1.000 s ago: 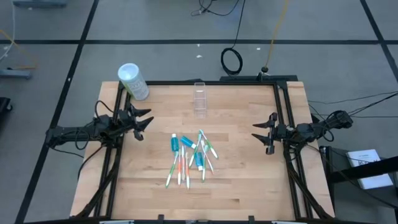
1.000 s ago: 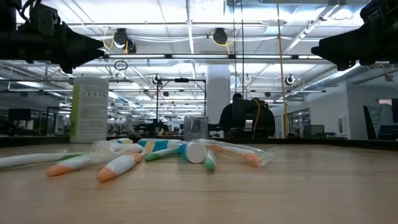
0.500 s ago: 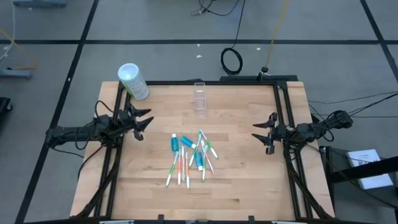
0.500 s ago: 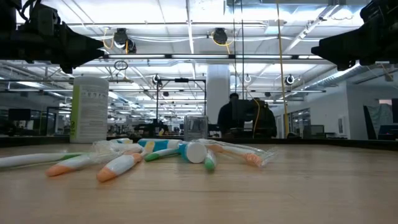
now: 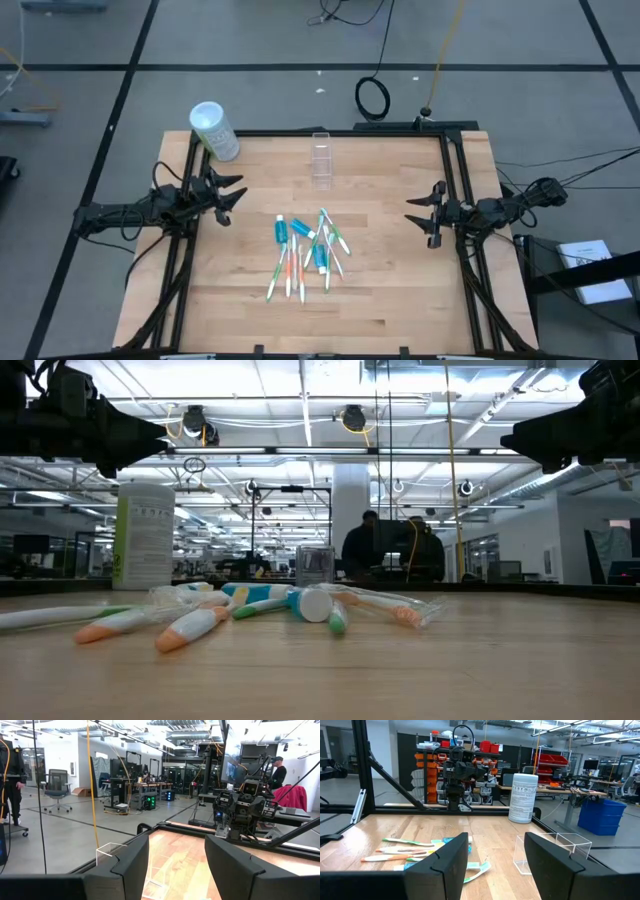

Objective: Pick & Place toothbrushing station
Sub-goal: Put the green toothbrush into the transparent organizer

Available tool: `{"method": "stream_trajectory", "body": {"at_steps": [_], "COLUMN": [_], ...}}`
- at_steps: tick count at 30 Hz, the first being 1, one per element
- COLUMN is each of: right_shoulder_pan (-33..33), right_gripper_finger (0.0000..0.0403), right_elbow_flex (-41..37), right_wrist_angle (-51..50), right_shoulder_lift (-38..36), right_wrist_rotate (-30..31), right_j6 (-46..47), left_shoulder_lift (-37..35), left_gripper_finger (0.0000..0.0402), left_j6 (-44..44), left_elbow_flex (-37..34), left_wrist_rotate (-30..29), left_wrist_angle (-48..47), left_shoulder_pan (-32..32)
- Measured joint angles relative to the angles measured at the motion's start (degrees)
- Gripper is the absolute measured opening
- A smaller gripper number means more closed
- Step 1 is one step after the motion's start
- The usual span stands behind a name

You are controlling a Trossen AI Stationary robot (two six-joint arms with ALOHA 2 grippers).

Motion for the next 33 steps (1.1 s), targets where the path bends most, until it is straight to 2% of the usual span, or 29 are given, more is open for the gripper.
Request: {"method": "stream_trajectory", "body": {"at_steps": [3, 8, 14, 19, 27, 33], "right_shoulder_pan": [-0.02, 0.00, -0.04, -0.04, -0.04, -0.59], "right_gripper_finger": [0.0187, 0.0187, 0.0187, 0.0187, 0.0187, 0.0187], "right_elbow_flex": [0.00, -0.02, -0.02, -0.02, -0.02, -0.02], "right_wrist_angle": [0.93, 4.49, 10.99, 14.23, 14.67, 14.82], "right_shoulder_lift": [0.02, 0.06, 0.15, 0.17, 0.20, 1.93], "right_wrist_rotate": [-0.11, -1.45, 2.99, 3.02, 4.88, 4.45], "right_j6": [1.45, 19.86, 24.84, 24.46, 7.97, 11.04], "left_shoulder_lift": [0.00, 0.00, -0.01, 0.00, 0.00, -0.02], "left_gripper_finger": [0.0200, 0.0200, 0.0200, 0.0200, 0.0200, 0.0200], "left_j6": [0.00, 0.00, 0.00, 0.00, 0.00, 0.00], "left_elbow_flex": [0.01, 0.02, 0.01, 0.02, 0.02, 0.01], "left_wrist_rotate": [0.02, 0.02, 0.02, 0.02, 0.00, 0.02], "left_wrist_angle": [0.01, 0.02, 0.01, 0.02, 0.01, 0.00], "left_shoulder_pan": [-0.01, 0.00, -0.01, -0.02, -0.02, -0.01]}}
